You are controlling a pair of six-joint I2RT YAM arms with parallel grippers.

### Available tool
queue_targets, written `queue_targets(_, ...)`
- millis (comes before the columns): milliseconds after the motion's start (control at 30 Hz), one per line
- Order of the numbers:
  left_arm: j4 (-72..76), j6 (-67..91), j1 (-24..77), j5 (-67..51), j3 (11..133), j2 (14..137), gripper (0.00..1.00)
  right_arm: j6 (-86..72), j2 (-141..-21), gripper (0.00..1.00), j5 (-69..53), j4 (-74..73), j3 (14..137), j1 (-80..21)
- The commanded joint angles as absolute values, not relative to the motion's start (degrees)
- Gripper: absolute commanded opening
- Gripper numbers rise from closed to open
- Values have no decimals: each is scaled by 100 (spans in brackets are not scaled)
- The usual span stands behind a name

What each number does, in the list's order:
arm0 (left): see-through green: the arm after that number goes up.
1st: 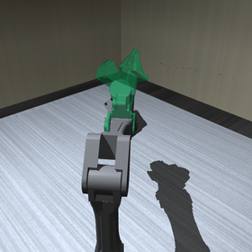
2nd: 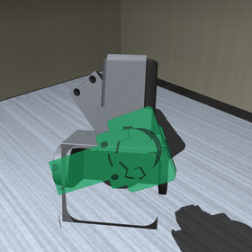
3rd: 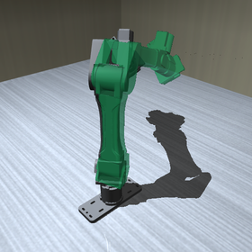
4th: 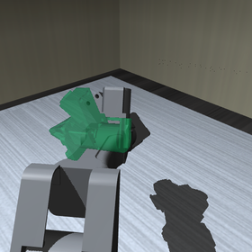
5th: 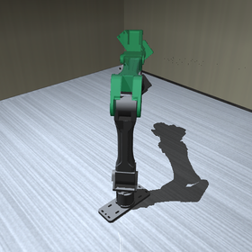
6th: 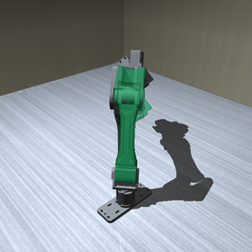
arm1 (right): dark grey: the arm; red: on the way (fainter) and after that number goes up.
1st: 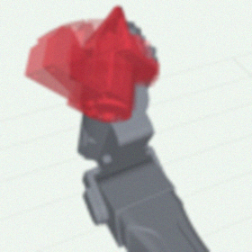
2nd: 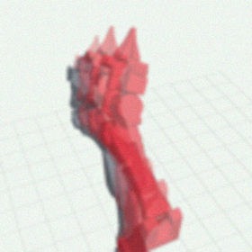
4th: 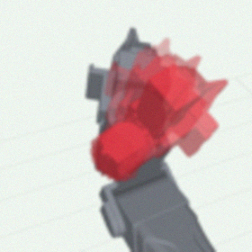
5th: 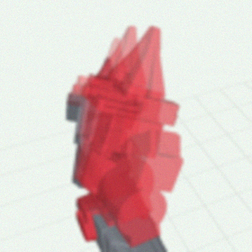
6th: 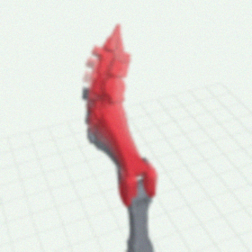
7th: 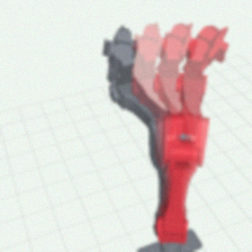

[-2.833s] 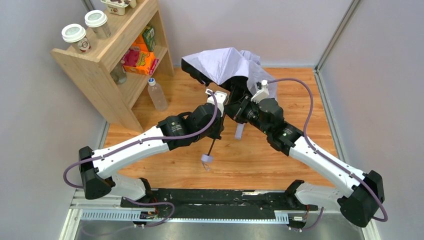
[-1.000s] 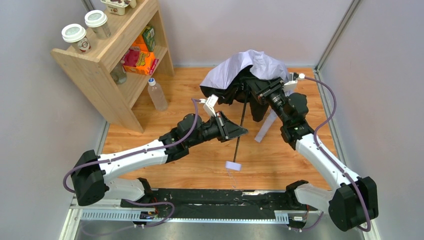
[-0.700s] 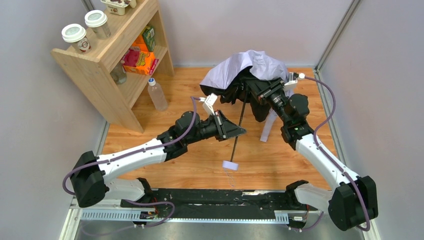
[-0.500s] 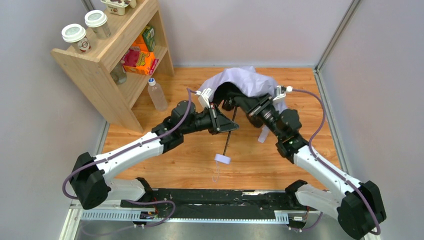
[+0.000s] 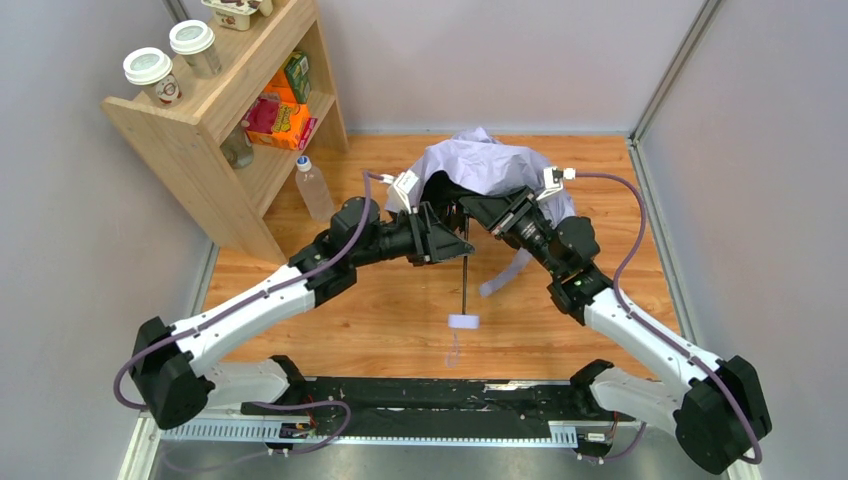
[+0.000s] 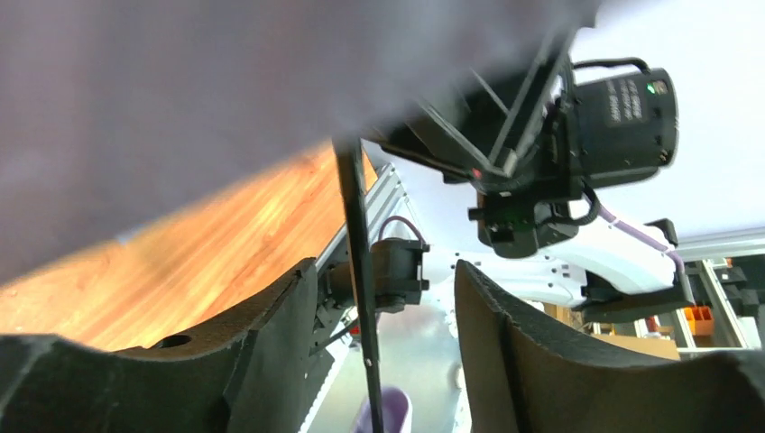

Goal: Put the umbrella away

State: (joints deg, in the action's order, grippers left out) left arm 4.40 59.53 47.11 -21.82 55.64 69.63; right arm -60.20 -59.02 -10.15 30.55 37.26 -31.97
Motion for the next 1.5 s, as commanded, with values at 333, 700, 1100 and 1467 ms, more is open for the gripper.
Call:
queue_targets(333,1046,5783,5273,-2303,5001,6907,50,-5634,-6354,0,-1265,3991,4781,-2918)
queue_targets(700,-719,4352,4570,-1424,6283,6846,0,-5589,-5486,0,-1487,3136,3431,-3682)
queue_targets(1100,-184,4860,4579,-1415,6275,6732,0,-5941,-5660,0,-888,3665,2796,-4473)
queue_targets(1467,176,5054,4544,-1107,6547,6723,0,-6029,-5686,0,-554,3928,2461,-4790)
